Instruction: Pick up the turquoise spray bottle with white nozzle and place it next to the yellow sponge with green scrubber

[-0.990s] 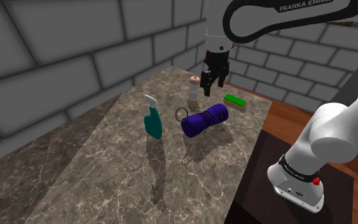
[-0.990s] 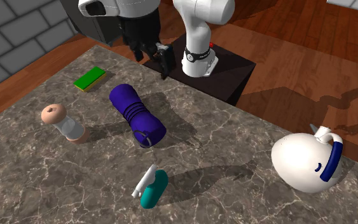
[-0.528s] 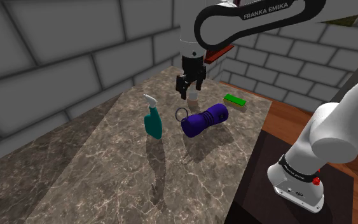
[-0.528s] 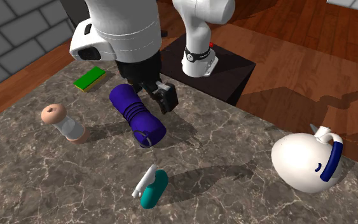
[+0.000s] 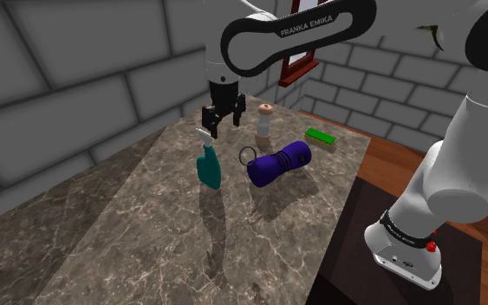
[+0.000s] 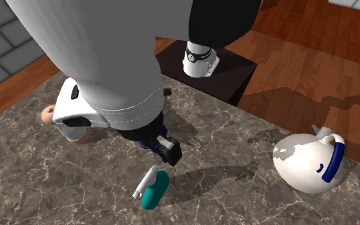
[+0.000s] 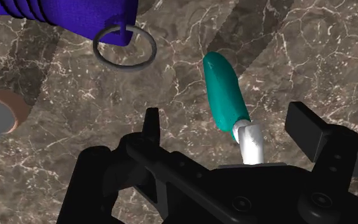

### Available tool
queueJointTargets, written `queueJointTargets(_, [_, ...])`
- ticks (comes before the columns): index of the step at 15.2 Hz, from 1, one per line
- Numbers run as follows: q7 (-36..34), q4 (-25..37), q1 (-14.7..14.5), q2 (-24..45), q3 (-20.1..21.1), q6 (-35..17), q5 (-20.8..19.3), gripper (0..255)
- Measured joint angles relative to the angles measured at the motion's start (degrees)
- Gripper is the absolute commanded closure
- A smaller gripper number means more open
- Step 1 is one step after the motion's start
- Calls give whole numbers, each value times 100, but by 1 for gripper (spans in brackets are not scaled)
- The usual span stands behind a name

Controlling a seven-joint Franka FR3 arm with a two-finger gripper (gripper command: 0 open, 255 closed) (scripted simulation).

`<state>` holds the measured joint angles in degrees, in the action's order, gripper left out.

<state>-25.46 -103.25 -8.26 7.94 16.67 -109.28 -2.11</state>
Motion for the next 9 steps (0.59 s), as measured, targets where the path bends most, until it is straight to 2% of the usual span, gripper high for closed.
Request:
queueJointTargets(3, [-170,690,-143,610,42,19,-190,0])
queueJointTargets(5, [-231,918,-200,814,49,22,-254,0])
queueJointTargets(9, [-257,814,-216,960,37,-228,-303,0])
